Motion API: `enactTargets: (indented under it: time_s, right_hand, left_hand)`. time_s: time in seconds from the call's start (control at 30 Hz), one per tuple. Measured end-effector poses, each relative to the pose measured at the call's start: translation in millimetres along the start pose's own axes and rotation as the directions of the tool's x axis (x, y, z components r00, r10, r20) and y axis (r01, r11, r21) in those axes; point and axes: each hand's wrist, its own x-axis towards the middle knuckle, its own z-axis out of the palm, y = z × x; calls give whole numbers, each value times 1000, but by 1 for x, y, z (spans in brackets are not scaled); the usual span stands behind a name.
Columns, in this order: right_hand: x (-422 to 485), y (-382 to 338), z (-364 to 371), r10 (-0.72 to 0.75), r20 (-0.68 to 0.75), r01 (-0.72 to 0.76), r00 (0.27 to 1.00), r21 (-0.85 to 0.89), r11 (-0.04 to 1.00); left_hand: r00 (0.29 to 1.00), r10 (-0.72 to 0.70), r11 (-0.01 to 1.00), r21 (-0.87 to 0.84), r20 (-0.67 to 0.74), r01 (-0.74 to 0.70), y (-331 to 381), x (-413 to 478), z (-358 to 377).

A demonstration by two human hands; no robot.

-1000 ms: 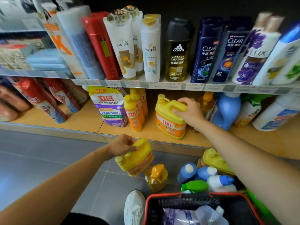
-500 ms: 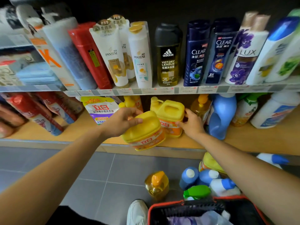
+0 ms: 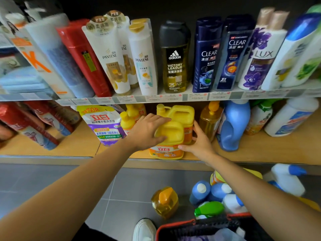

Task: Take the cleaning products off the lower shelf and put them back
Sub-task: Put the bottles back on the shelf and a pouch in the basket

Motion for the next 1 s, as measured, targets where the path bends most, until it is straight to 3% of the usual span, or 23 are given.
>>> enactTargets:
  time_s: [0.1, 0.37, 0.6, 0.8, 1.0]
  right_hand:
    - [6, -1, 2, -25, -43, 24, 999, -11, 1000]
    - [37, -5, 6, -27, 50, 25, 998, 38, 999]
    - [69, -25, 3, -23, 233, 48, 972, -103, 993]
    - [43, -30, -27, -10, 301, 84, 954, -233, 969]
    - [-8, -2, -85, 64, 391, 157, 918, -506, 848]
  left_hand:
    - [998, 21, 972, 235, -58, -7, -9, -19, 12]
    - [980, -42, 902, 414, -193, 120, -23, -13, 22]
    - [964, -145, 861, 452, -223, 234, -28, 3, 31]
    - [954, -198, 839, 464, -224, 284, -21, 4, 32]
    - [970, -73, 925, 347, -231, 152, 18, -19, 40]
